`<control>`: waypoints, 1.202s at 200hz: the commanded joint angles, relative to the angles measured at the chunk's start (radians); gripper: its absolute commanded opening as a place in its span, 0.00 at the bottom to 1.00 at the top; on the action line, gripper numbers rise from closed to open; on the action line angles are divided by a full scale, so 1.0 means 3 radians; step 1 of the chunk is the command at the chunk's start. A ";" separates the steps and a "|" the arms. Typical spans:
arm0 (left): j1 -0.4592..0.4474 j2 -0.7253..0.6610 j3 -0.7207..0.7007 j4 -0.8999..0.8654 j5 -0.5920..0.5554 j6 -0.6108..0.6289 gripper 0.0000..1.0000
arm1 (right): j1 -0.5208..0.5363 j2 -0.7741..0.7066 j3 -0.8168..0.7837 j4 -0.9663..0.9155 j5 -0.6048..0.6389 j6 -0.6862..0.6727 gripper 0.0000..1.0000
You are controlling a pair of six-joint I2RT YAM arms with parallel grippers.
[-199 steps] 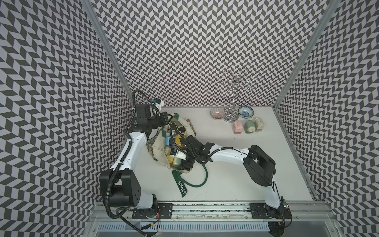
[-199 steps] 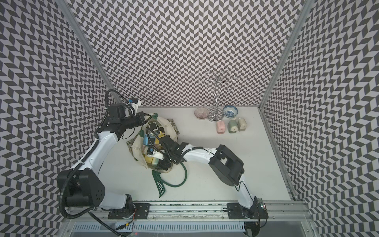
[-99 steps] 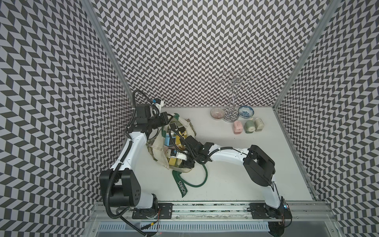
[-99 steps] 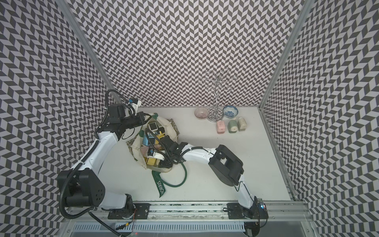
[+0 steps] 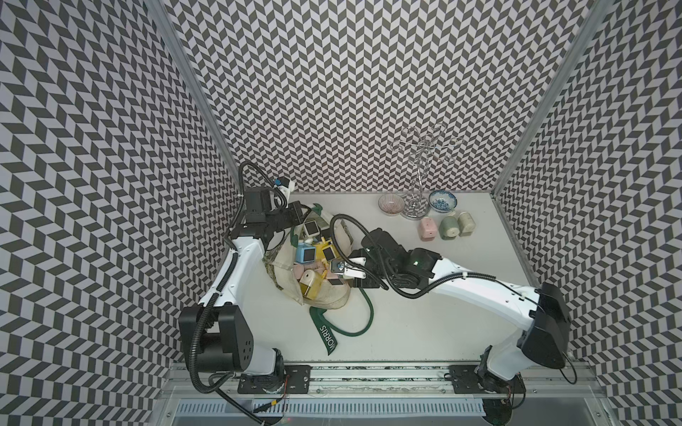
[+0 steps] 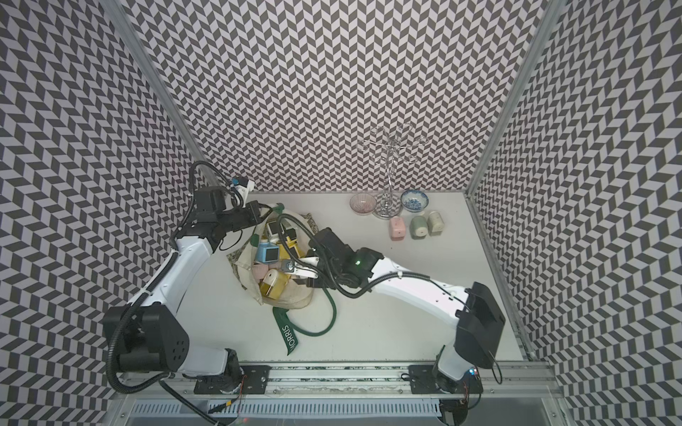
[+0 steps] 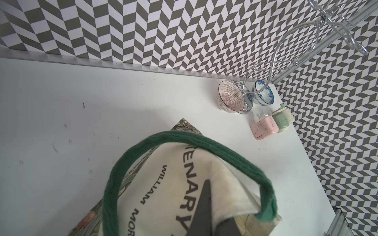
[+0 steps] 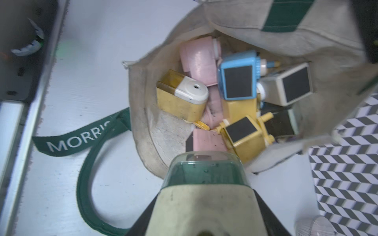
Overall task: Take out the pencil sharpeners from the tote bags
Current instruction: Pick up the pencil sharpener from the canvas bag, then place the pencil sharpener at the center of the board.
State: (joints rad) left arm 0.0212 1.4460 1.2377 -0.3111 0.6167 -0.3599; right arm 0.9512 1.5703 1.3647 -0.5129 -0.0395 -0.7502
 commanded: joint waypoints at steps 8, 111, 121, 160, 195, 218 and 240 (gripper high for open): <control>0.0033 -0.0180 0.0034 0.0203 0.0045 0.0006 0.00 | -0.0483 -0.0044 0.0088 -0.0154 0.0133 0.0288 0.35; 0.0048 -0.0180 0.0027 0.0211 0.0039 0.0011 0.00 | -0.1728 0.1665 0.1573 -0.0901 0.0073 0.2271 0.32; 0.0048 -0.0178 0.0026 0.0209 0.0023 0.0014 0.00 | -0.1785 0.1780 0.1703 -0.0967 0.0067 0.2340 0.31; 0.0057 -0.0171 0.0031 0.0203 0.0019 0.0015 0.00 | -0.1921 0.2180 0.2095 -0.1232 0.0165 0.2462 0.34; 0.0052 -0.0167 0.0031 0.0199 0.0017 0.0014 0.00 | -0.2044 0.2398 0.2270 -0.1300 0.0142 0.2568 0.36; 0.0055 -0.0171 0.0032 0.0200 0.0020 0.0013 0.00 | -0.2084 0.2500 0.2358 -0.1382 0.0184 0.2567 0.37; 0.0055 -0.0164 0.0031 0.0194 0.0016 0.0019 0.00 | -0.2103 0.2540 0.2365 -0.1389 0.0244 0.2617 0.39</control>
State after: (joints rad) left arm 0.0223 1.4460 1.2377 -0.3111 0.6151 -0.3599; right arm 0.3286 2.3188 2.0418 -0.9218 0.0097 0.0025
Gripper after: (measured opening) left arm 0.048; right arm 0.566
